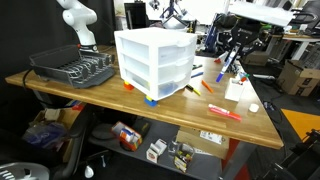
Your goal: Take the white and blue marker out of the pen holder and put it on the table
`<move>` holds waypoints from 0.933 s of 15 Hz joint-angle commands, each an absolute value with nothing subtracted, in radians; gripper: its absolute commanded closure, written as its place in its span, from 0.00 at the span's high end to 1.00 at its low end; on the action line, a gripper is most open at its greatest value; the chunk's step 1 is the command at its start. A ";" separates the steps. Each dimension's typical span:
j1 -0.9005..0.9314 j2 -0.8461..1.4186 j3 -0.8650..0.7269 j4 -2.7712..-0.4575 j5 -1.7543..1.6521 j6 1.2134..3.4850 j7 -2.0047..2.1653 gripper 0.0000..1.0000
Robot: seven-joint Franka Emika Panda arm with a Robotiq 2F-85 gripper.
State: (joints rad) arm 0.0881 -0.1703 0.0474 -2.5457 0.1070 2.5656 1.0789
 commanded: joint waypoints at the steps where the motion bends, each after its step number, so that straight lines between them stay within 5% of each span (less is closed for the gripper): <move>1: 0.117 -0.131 0.097 -2.563 0.162 2.604 0.976 0.05; 6: 0.132 0.005 0.149 -2.548 0.054 2.641 0.968 0.05; 14: 0.189 0.172 0.014 -2.447 -0.669 2.710 1.237 0.05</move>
